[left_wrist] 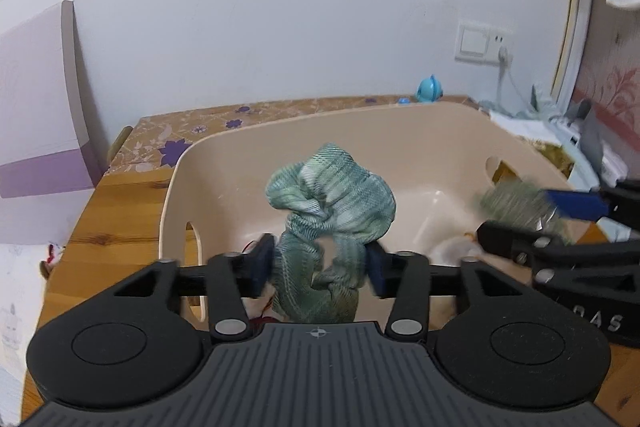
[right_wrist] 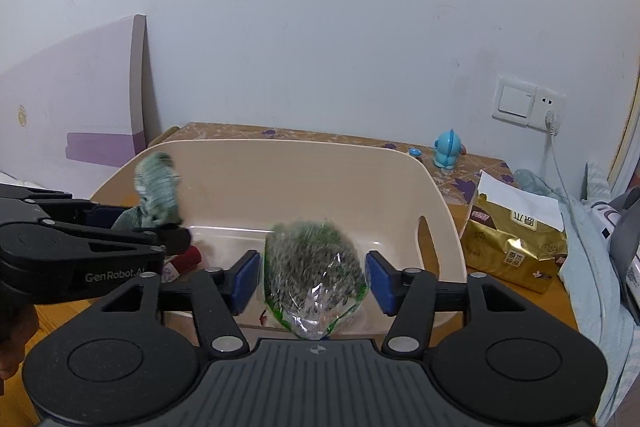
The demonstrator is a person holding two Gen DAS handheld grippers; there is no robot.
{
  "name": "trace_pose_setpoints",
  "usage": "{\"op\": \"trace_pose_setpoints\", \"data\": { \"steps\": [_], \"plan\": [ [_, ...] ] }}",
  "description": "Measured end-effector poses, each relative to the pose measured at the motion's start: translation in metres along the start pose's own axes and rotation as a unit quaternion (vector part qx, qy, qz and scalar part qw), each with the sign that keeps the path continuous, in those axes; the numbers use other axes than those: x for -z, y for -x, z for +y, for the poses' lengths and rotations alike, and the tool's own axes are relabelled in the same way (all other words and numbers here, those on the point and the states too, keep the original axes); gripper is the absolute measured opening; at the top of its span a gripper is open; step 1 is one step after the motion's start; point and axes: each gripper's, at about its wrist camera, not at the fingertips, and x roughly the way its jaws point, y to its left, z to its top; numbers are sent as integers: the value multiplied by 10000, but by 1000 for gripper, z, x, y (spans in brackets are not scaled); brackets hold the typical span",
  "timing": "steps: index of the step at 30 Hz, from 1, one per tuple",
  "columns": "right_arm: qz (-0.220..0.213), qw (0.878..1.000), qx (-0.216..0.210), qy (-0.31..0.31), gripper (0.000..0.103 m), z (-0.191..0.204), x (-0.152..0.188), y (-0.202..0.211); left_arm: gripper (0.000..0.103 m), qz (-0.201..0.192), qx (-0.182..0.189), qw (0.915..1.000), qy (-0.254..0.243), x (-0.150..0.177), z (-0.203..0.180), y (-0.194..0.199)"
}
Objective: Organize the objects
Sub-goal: 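Open left tool releasing scrunchie into bin while right tool drops herb bag, then move left tool toward black cube box while right tool approaches round tin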
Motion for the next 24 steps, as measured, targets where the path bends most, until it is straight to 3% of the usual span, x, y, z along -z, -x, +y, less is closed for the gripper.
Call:
{"op": "trace_pose_setpoints", "data": {
  "steps": [2,5,10,13,16,24],
  "plan": [
    [-61,10000,-22,-49,72,0,-1,5,69,-146,22,9999,82,0,2,7],
    [-163,9997,-34,-170,80,-2,-4,13,75,-294,13,9995,109,0,3,17],
    [-283,9993,35,-239,90,-3,-7,29,76,-525,-107,9985,147,2,5,37],
    [-353,9992,58,-196,93,-1,-6,40,84,-595,-137,9980,190,4,7,47],
    [-408,9991,65,-134,97,1,-2,49,84,-634,-105,9976,266,9,10,55],
    [-349,9993,79,-102,98,1,17,68,88,-799,-191,9964,229,26,14,80]
  ]
}}
